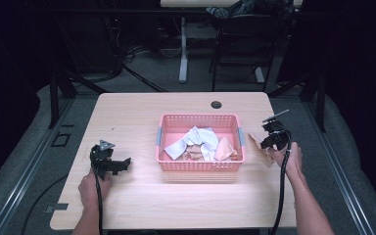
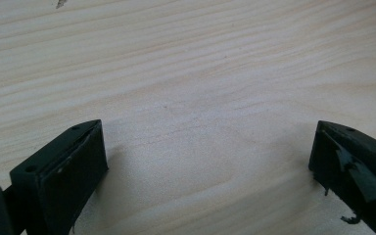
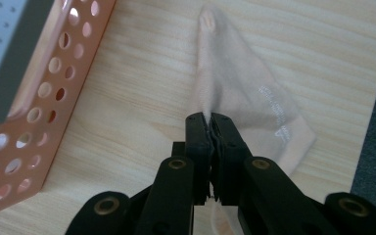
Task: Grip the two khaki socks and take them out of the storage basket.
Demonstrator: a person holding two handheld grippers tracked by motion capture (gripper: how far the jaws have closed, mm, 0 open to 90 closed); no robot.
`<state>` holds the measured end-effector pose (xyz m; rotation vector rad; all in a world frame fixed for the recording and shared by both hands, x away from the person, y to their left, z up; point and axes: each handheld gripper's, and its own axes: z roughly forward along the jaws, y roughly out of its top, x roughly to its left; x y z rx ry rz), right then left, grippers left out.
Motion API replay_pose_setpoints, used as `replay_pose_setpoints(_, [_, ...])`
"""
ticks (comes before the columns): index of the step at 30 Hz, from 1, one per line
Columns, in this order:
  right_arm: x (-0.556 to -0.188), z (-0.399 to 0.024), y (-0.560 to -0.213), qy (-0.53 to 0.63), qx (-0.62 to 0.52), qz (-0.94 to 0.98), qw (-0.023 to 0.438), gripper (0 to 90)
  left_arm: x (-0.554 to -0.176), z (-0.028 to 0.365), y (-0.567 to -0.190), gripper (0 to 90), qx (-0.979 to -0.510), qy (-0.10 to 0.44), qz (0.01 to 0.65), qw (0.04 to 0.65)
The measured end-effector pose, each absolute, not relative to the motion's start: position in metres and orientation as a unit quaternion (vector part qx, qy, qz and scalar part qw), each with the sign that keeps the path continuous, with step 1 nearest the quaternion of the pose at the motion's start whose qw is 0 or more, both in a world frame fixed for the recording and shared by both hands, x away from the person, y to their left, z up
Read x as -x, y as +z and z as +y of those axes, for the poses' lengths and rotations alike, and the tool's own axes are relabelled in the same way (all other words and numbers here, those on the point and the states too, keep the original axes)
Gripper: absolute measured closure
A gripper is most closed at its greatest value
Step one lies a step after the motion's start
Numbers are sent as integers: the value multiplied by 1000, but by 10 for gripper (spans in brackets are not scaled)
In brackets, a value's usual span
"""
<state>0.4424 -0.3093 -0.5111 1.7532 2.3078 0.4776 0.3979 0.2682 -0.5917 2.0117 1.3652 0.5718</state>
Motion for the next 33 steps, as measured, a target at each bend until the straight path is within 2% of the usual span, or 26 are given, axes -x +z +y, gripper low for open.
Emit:
replay_pose_setpoints(3, [-442,-311,-513,176,-598,777,91,853,-398,268,-592,3,-764,217,519,316])
replay_pose_setpoints(7, [-440,-310,-511,172,-591,783,85,795,-398,268,-591,3,-765,217,518,315])
replay_pose_setpoints(11, [-437,-310,-506,177,-586,785,91,668,-398,268,-591,3,-765,216,519,315])
replay_pose_setpoints(17, [-427,-313,-494,192,-585,783,86,362,-398,268,-591,3,-765,216,518,315])
replay_pose_setpoints(33, [-416,-293,-447,249,-546,796,82,6,-398,268,-592,3,-764,218,518,317])
